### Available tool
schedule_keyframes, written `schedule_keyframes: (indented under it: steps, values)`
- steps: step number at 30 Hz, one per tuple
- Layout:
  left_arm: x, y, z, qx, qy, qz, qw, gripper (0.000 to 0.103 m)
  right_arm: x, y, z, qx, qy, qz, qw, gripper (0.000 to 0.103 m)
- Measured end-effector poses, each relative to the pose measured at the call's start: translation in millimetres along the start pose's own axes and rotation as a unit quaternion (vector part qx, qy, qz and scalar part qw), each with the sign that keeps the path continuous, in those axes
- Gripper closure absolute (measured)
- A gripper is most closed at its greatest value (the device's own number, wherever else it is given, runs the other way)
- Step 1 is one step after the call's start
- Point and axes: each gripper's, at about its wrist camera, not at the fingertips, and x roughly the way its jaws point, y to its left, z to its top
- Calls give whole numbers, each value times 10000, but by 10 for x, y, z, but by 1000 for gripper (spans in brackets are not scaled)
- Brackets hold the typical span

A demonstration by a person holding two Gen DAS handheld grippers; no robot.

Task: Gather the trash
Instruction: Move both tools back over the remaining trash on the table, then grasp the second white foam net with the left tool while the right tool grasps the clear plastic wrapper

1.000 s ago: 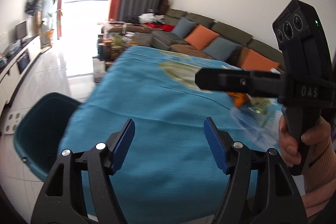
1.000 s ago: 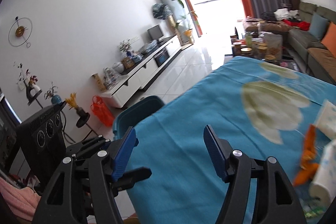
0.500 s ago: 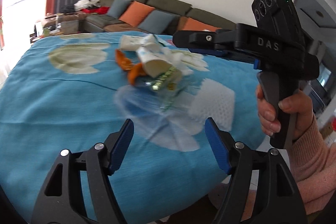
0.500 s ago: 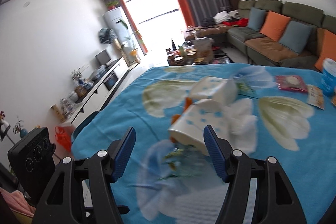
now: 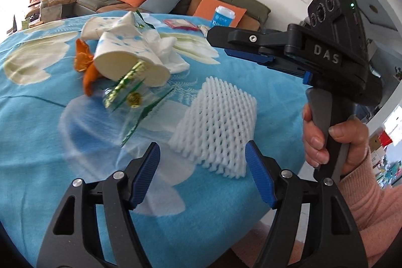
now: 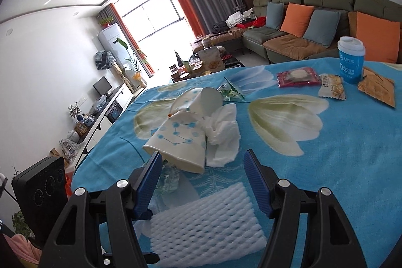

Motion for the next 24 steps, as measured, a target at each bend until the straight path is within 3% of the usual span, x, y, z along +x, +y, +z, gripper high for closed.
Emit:
schedule_keyframes:
  steps: [8, 11, 16, 24]
  values:
    - [158, 1, 80, -10, 112, 77, 9999, 43, 6, -79, -43, 76, 21, 80, 9999, 38]
    - [152, -26, 56, 23, 116, 110, 9999, 56, 11, -99, -51, 113, 20, 97, 9999, 38]
    - [77, -43, 24, 75, 41, 50, 10000, 89, 42, -97, -64, 132, 59, 178, 9997, 38]
    - [-232, 13, -125, 145, -233, -41, 9996, 92, 110, 143, -113, -154, 210, 593, 9979, 39]
